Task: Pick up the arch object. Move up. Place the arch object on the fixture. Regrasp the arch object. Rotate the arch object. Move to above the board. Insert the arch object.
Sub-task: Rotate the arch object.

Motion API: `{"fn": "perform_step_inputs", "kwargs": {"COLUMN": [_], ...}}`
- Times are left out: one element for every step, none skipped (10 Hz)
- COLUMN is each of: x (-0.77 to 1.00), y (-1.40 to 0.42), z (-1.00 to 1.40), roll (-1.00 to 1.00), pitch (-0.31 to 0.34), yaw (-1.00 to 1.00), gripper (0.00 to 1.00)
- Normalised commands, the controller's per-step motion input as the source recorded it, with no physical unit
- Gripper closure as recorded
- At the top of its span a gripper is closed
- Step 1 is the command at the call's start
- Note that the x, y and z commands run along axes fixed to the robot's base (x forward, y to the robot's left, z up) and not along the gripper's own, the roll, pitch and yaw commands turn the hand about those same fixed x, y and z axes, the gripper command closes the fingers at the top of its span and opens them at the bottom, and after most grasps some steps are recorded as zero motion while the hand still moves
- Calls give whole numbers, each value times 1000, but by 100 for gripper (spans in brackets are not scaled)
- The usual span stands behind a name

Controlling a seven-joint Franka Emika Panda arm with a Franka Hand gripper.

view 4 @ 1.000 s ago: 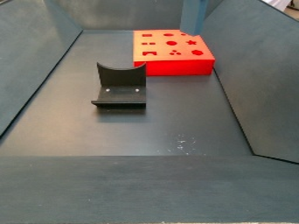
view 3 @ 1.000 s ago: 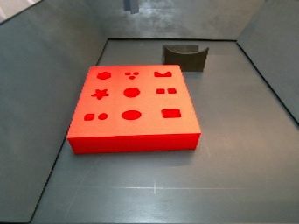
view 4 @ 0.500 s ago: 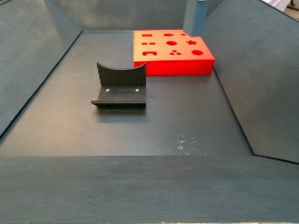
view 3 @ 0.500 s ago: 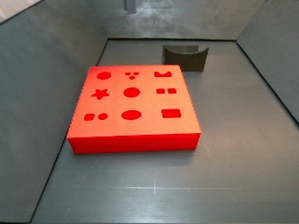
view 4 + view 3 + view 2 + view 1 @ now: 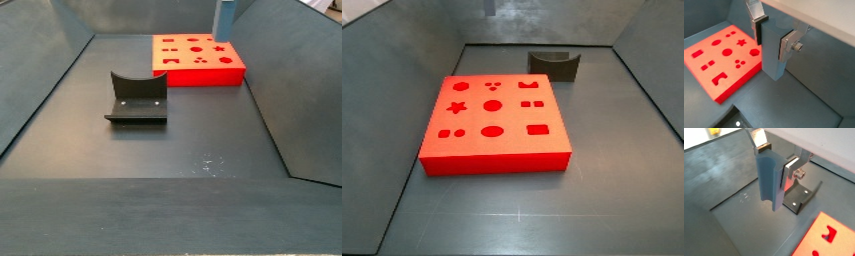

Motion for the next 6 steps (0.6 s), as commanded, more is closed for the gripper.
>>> {"fn": "perform_step_inputs", "kwargs": {"x": [-13,-13,-13,-12,-12,-12], "y": [20,20,20,20,20,20], "z": [9,9,9,10,10,10], "roll": [-37,-41,-44,-50,-53,-61], "pitch": [21,23,25,28,30,35], "yaw": [-1000,-1000,-1000,-1000,-1000,-1000], "gripper": [100,100,100,100,100,100]}}
